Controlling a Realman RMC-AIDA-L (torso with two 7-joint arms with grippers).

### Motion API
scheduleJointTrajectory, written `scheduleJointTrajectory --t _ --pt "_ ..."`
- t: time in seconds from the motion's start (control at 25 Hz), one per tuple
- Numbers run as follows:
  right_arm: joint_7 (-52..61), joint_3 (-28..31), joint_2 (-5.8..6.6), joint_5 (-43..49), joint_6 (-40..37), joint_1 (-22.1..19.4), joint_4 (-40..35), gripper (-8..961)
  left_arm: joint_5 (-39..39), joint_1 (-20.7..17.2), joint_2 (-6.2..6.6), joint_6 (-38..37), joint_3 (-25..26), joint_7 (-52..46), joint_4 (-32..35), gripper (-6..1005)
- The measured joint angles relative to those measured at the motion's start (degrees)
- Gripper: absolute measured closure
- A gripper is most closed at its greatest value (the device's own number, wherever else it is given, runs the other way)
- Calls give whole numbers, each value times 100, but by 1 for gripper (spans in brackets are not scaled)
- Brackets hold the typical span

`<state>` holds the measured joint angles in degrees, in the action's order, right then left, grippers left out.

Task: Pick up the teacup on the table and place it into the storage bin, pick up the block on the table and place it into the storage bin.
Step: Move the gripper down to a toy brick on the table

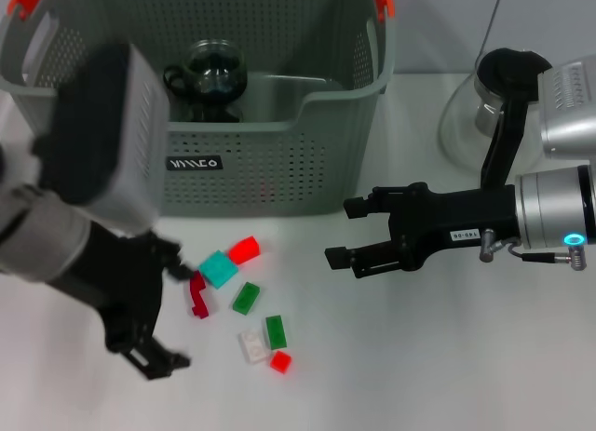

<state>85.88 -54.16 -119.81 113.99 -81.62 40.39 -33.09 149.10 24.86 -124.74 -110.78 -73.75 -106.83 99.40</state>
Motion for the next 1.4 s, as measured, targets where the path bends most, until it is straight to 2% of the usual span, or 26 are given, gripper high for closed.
scheduleJointTrajectory --t 0.2,0.52,1.0,1.4 --pt "8 2 -7 0 7 1 5 38 786 132 -3 448 -558 -115 -854 55" --pt "33 13 -7 0 6 -2 0 37 1101 278 -4 1257 -939 55 -1851 63" --pt "30 76 -22 -1 8 6 33 36 1264 284 12 1380 -902 594 -2005 72" --pt "147 73 -34 -206 26 -25 84 36 1306 295 -2 1438 -1153 1347 -1920 82"
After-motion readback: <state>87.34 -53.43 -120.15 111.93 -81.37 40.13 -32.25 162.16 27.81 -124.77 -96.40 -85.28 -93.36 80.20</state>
